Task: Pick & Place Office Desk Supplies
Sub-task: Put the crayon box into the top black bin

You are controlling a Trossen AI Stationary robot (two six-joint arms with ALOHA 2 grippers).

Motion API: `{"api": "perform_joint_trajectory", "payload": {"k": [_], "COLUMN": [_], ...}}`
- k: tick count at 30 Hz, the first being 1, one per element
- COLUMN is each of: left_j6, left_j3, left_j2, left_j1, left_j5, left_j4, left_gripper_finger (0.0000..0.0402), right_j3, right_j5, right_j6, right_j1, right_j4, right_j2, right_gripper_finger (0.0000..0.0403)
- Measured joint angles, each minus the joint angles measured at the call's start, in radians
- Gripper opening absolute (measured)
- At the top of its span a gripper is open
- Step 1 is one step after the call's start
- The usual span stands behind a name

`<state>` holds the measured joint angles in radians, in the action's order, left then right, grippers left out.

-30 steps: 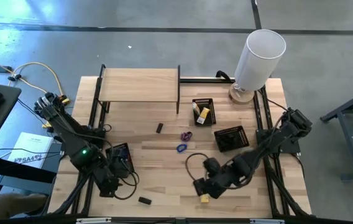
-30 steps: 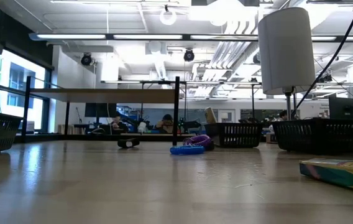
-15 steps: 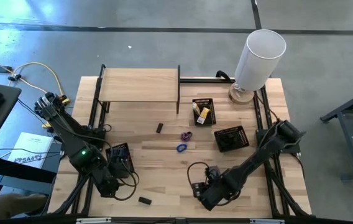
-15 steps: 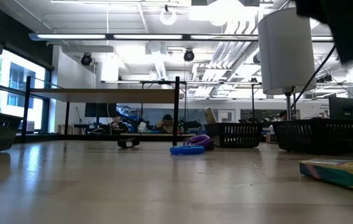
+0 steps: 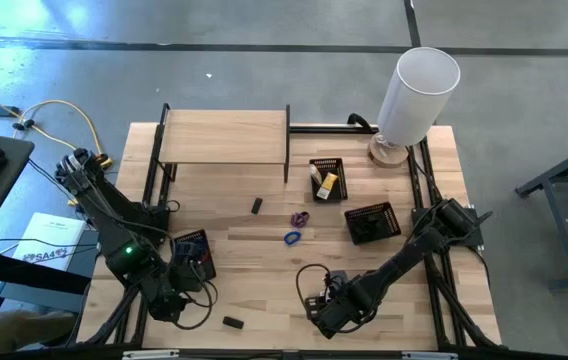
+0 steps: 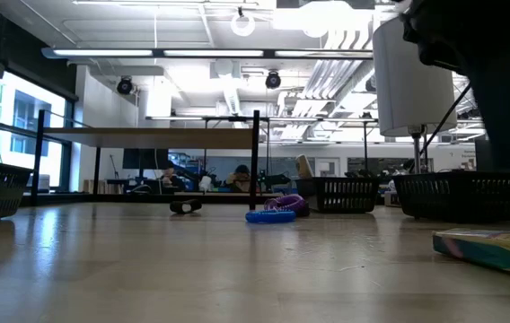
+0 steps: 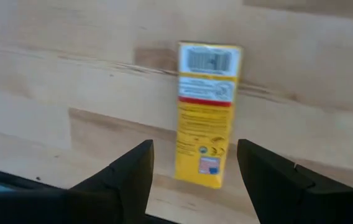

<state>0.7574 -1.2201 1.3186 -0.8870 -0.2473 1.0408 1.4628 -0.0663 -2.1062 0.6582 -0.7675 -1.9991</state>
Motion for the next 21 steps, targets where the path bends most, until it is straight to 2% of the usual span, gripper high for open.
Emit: {"api": "perform_joint_trajectory", "payload": {"k": [21], "left_j6": [0.055], "left_j3": [0.0], "left_j2": [0.0], "left_j1": [-0.069], "left_j5": [-0.017], "left_j4": [-0.018], "left_gripper_finger": [0.0292], "right_j3": [0.0], "right_j5": [0.003], "right_j6": [0.051], "right_j1": [-0.031], "right_j4": [-0.044], "right_j2": [-0.002], "right_gripper_finger": [0.022]}}
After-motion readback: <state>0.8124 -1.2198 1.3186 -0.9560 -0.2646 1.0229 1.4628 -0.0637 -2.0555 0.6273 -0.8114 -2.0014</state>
